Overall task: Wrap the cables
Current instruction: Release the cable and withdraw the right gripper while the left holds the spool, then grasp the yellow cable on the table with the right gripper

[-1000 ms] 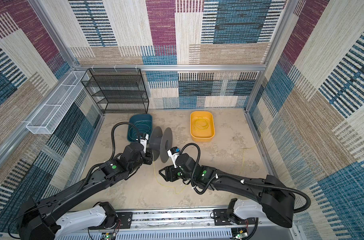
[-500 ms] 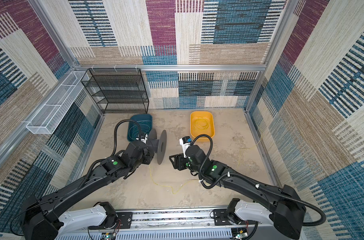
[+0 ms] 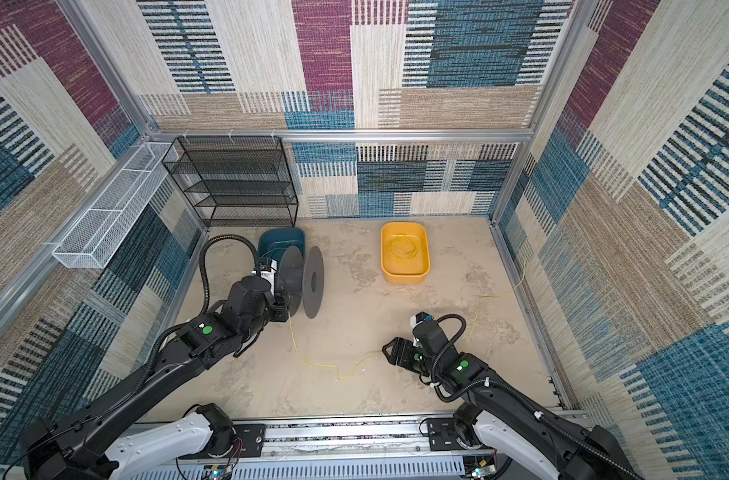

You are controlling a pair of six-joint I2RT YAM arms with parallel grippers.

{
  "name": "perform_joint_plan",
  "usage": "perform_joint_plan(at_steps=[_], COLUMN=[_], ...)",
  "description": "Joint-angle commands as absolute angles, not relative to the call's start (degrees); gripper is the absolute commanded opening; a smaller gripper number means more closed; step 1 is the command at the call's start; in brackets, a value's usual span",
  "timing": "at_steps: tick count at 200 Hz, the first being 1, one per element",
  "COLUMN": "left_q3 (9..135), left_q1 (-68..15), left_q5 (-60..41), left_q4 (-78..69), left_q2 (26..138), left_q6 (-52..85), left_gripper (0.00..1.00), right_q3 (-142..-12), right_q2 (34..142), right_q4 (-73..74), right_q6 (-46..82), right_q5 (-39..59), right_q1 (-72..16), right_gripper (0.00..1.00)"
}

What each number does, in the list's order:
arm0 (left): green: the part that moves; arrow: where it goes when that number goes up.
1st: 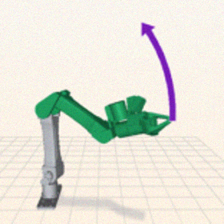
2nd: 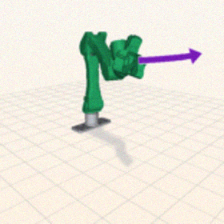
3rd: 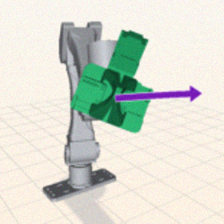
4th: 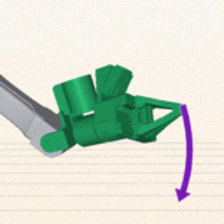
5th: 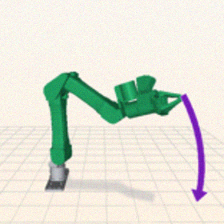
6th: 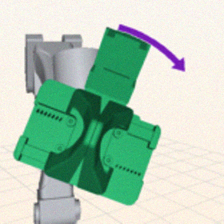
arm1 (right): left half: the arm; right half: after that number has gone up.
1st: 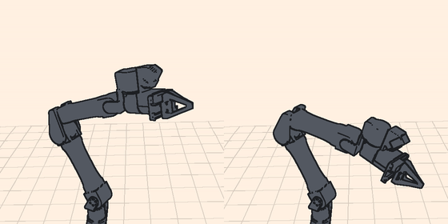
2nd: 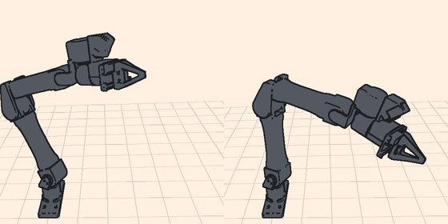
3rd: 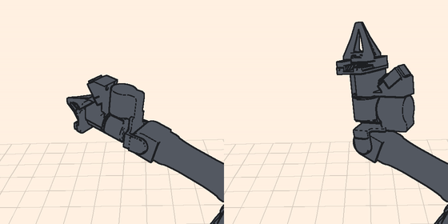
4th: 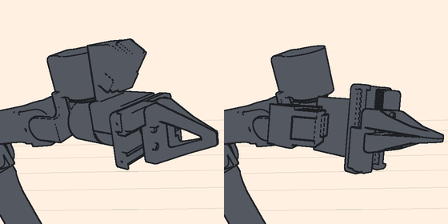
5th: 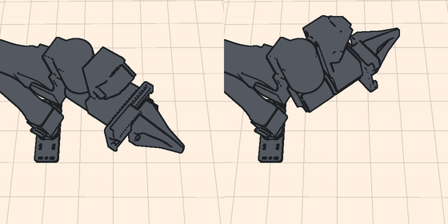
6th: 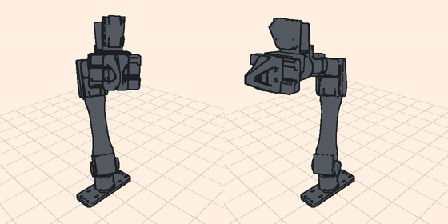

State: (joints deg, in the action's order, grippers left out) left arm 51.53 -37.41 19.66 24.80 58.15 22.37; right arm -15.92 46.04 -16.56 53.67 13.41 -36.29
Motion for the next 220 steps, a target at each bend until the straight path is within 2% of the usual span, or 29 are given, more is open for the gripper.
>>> perform_joint_plan(at_steps=[1,42,110,220], left_q3=[52.10,49.42,44.63,40.91], left_q1=[-36.76,-32.23,-29.17,-28.27], left_q5=[15.41,4.12,-8.75,-9.09], left_q4=[22.19,19.62,8.90,4.43], left_q2=[56.50,52.59,48.85,46.86], left_q6=[21.28,20.38,18.40,18.80], left_gripper=[0.00,0.00,0.00,0.00], right_q3=[-13.47,-10.82,-9.28,-5.95], right_q2=[44.72,42.45,47.75,49.39], right_q4=[-7.83,-3.59,5.48,15.50], right_q6=[63.05,67.40,67.62,69.19], right_q5=[18.80,18.67,20.53,21.69], right_q1=[-36.29,-36.30,-36.25,-35.86], right_gripper=[0.76,0.78,0.79,0.78])
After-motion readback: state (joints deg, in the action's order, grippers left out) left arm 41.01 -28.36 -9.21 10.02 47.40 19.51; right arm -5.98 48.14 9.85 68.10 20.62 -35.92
